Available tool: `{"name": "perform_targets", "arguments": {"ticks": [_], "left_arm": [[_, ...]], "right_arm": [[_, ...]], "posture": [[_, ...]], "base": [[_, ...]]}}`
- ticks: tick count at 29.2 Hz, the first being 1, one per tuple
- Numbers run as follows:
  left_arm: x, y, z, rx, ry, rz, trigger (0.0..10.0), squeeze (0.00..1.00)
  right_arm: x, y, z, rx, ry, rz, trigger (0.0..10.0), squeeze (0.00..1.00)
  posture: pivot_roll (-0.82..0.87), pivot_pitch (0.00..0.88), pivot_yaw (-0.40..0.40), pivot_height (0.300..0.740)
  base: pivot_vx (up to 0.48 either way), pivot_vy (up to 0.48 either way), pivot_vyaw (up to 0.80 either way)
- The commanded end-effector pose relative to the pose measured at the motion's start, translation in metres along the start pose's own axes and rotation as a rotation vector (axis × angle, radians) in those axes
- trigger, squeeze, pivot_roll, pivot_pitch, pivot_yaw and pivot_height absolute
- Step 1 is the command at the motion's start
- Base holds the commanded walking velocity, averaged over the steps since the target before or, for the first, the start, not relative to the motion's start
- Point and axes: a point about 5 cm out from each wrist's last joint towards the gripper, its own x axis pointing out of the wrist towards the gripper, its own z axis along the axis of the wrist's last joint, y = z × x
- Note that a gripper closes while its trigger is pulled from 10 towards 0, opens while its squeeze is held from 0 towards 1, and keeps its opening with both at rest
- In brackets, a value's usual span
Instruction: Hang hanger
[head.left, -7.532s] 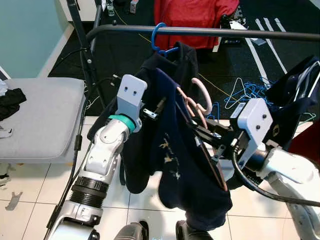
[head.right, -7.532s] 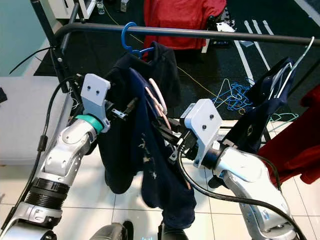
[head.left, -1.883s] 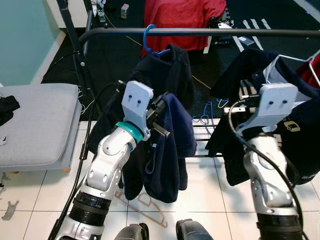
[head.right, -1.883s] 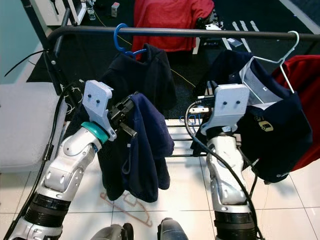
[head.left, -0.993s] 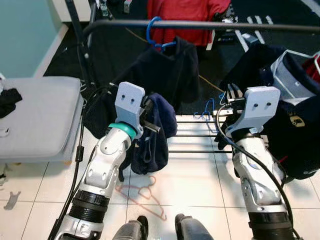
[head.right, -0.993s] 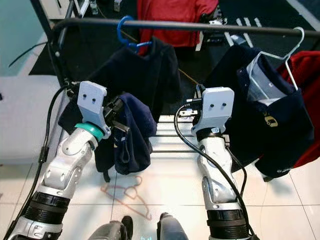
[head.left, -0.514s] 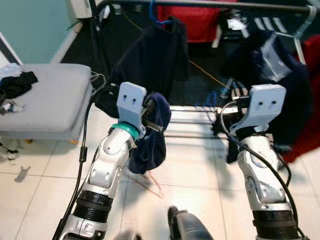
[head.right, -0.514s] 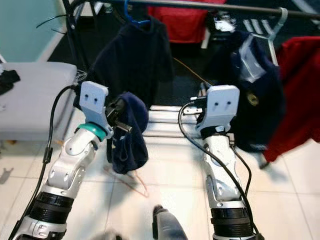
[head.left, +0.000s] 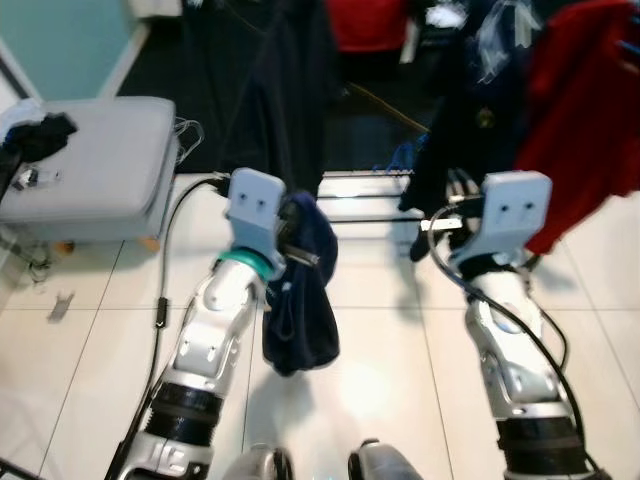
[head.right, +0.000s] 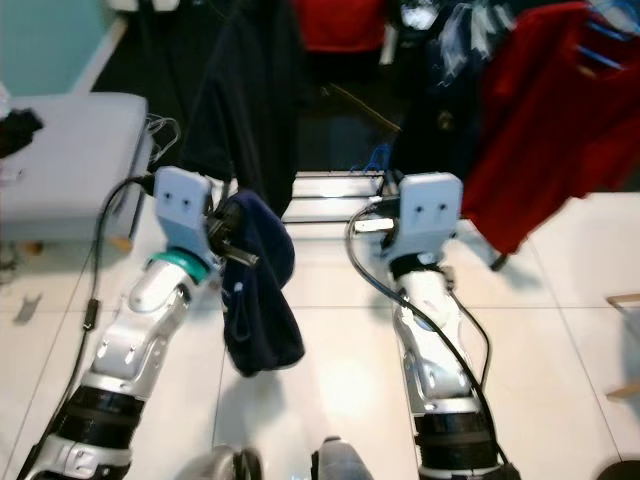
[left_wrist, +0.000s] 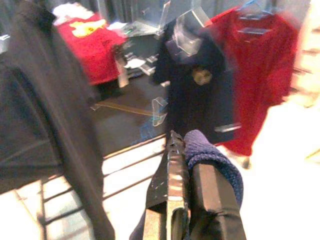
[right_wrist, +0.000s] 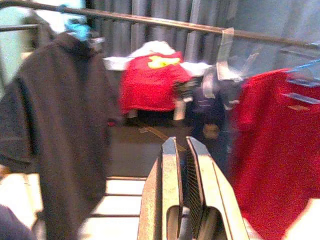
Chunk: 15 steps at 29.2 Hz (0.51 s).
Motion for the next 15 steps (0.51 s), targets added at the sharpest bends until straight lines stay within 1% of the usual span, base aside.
{"name": "perform_targets", "arguments": {"ticks": [1, 12, 15], "left_arm": [[-0.0026, 0.0018, -0.0043, 0.003, 0.024, 0.006, 10.0, 0.0], [-0.0009, 0.0046, -0.0059, -0.013, 0.043, 0.03, 10.0, 0.0], [0.0001, 0.0071, -0.0074, -0.014, 0.048, 0.037, 10.0, 0.0]], "right_arm": [[-0.0008, 0.0043, -0.0029, 0.016, 0.014, 0.009, 10.0, 0.0], [0.0016, 0.0068, -0.0046, 0.026, 0.017, 0.017, 10.0, 0.0], [0.0037, 0.0108, -0.0083, 0.034, 0.027, 0.03, 10.0, 0.0]], "posture": [[-0.11, 0.051, 0.051, 0.74], [-0.11, 0.046, 0.052, 0.74], [-0.11, 0.036, 0.05, 0.74]], "base": [[0.0, 0.0, -0.8], [0.0, 0.0, -0.8], [0.0, 0.0, -0.8]]}}
